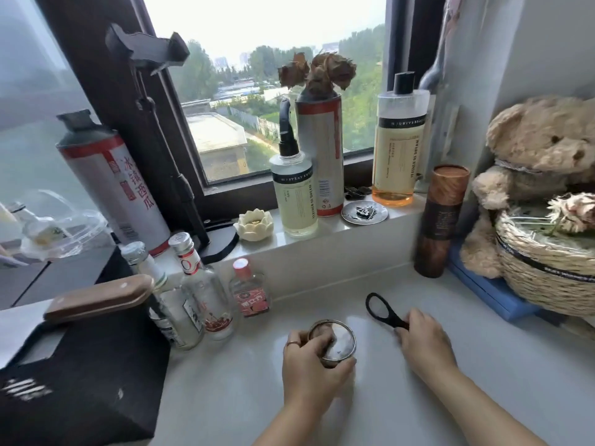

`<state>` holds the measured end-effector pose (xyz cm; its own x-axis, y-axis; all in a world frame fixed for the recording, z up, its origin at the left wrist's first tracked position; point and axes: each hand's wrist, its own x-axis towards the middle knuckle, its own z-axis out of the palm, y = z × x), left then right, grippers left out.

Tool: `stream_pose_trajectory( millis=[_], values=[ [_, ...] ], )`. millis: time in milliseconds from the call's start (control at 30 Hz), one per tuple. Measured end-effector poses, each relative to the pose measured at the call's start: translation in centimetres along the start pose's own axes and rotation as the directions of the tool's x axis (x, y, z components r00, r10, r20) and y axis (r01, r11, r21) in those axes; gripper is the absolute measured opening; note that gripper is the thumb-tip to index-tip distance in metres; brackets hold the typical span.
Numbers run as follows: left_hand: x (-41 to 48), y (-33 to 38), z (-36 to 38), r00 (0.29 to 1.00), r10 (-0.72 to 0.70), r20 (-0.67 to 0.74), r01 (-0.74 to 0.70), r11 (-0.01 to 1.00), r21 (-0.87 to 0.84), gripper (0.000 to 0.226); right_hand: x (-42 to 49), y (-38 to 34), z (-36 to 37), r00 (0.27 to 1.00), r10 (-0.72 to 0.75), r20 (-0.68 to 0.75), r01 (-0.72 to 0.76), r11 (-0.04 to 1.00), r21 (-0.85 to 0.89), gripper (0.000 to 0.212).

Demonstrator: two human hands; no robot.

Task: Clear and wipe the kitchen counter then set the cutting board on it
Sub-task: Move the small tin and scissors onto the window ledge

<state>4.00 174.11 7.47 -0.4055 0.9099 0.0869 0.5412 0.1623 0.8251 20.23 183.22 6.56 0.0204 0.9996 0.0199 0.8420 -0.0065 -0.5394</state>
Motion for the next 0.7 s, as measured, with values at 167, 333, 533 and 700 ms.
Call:
stream_pose_trajectory(
  millis=[167, 333, 533, 700],
  values=[
    [-4.6, 0.4, -6.6, 0.988, 0.111, -0.107, -0.117, 0.992, -0.050, 0.045, -4.9, -3.6, -2.2, 0.999, -0.023, 0.029, 0.010, 0.926, 0.378, 0.019],
    [-7.9, 2.9, -16.6, 0.936, 0.224, -0.272, -0.243, 0.969, -0.040, 0.044, -9.0, -12.0, -5.7, 0.988, -0.138, 0.075, 0.044, 0.699, 0.714, 0.007],
    [-7.8, 5.3, -31.7, 0.842, 0.259, -0.473, -0.246, 0.965, 0.091, 0.032, -11.8, -24.0, -8.6, 0.940, -0.327, 0.100, 0.082, 0.499, 0.863, 0.008],
    [-3.6, 1.8, -39.4, 0.850, 0.073, -0.522, 0.013, 0.987, 0.159, 0.033, -13.1, -33.7, -6.7, 0.890, -0.431, 0.150, 0.150, 0.585, 0.797, 0.010]
  ],
)
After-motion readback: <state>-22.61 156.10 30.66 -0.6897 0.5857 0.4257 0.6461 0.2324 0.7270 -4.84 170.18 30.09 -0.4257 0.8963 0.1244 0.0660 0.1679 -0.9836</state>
